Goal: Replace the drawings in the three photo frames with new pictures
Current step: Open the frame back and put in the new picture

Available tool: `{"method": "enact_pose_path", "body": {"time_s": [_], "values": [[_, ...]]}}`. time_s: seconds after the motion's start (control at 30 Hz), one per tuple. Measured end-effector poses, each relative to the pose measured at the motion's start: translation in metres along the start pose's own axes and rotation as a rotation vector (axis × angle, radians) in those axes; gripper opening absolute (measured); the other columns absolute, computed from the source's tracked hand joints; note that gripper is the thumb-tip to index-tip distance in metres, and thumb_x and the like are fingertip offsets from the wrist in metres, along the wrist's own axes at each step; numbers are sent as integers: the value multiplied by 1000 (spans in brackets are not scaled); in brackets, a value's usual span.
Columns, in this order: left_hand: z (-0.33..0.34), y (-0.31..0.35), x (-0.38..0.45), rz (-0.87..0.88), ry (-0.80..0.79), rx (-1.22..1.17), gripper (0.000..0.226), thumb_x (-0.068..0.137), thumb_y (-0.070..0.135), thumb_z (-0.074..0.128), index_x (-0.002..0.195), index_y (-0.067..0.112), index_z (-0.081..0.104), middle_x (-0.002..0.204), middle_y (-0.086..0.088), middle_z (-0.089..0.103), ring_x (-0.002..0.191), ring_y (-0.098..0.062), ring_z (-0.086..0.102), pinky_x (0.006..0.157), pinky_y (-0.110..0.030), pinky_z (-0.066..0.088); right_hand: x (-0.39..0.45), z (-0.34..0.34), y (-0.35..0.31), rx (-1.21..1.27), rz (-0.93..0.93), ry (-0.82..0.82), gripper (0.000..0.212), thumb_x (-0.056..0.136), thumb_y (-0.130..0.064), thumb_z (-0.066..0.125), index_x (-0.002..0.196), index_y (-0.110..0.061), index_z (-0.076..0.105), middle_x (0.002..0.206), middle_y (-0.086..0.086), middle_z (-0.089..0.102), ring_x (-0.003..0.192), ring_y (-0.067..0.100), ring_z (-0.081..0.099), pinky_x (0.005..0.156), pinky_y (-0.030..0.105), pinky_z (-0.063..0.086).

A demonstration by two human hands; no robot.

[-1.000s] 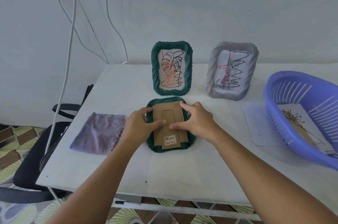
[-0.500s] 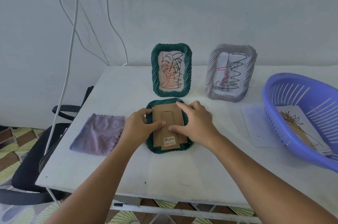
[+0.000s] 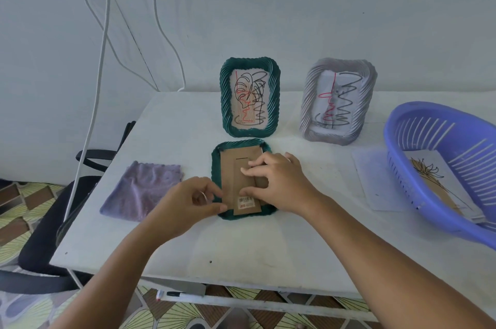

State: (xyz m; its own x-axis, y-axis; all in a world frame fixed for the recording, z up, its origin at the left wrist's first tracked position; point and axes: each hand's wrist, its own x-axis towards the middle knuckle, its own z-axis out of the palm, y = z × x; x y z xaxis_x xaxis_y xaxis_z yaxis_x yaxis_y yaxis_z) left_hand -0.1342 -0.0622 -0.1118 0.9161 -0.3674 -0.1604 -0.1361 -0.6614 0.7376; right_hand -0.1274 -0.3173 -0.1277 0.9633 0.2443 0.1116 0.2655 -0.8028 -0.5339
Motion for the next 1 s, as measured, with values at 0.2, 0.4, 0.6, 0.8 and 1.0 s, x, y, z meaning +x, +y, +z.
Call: {"method": "enact_pose_path", "body": {"time_s": [0.2, 0.4, 0.6, 0.8, 1.0], "values": [[3, -1, -3, 13, -26, -5, 21, 72, 47, 87, 85, 34, 75, 87, 6, 66, 81, -18, 62, 80, -43, 55, 3, 1, 4, -4, -14, 8, 58, 80, -72, 66, 129, -41, 66, 128, -20, 57, 127, 7, 46, 110, 31, 8], [4, 1, -2, 29, 6, 27, 20, 72, 44, 89, 80, 34, 73, 85, 12, 66, 80, -13, 62, 77, -36, 54, 5, 0, 4, 6, -13, 4, 58, 78, -72, 66, 128, -42, 67, 128, -19, 58, 124, 6, 46, 115, 37, 11], [9, 4, -9, 92, 81, 107, 17, 76, 41, 86, 79, 33, 71, 84, 12, 65, 84, -10, 61, 69, -14, 45, 6, -1, 4, 8, -16, 10, 57, 78, -71, 68, 127, -41, 68, 128, -19, 59, 124, 7, 47, 117, 41, 12], [16, 4, -14, 130, 142, 181, 14, 84, 42, 79, 80, 33, 68, 83, 12, 64, 83, -8, 60, 68, -13, 43, 7, -1, 4, 15, -12, 8, 55, 78, -70, 69, 125, -42, 69, 127, -19, 59, 124, 7, 47, 121, 46, 12], [23, 2, -13, 138, 195, 223, 19, 88, 38, 75, 76, 33, 62, 80, 11, 61, 82, -8, 57, 66, -11, 40, 6, -1, 3, 20, -11, 10, 56, 77, -71, 69, 125, -42, 69, 128, -18, 59, 124, 7, 47, 118, 42, 11]]}}
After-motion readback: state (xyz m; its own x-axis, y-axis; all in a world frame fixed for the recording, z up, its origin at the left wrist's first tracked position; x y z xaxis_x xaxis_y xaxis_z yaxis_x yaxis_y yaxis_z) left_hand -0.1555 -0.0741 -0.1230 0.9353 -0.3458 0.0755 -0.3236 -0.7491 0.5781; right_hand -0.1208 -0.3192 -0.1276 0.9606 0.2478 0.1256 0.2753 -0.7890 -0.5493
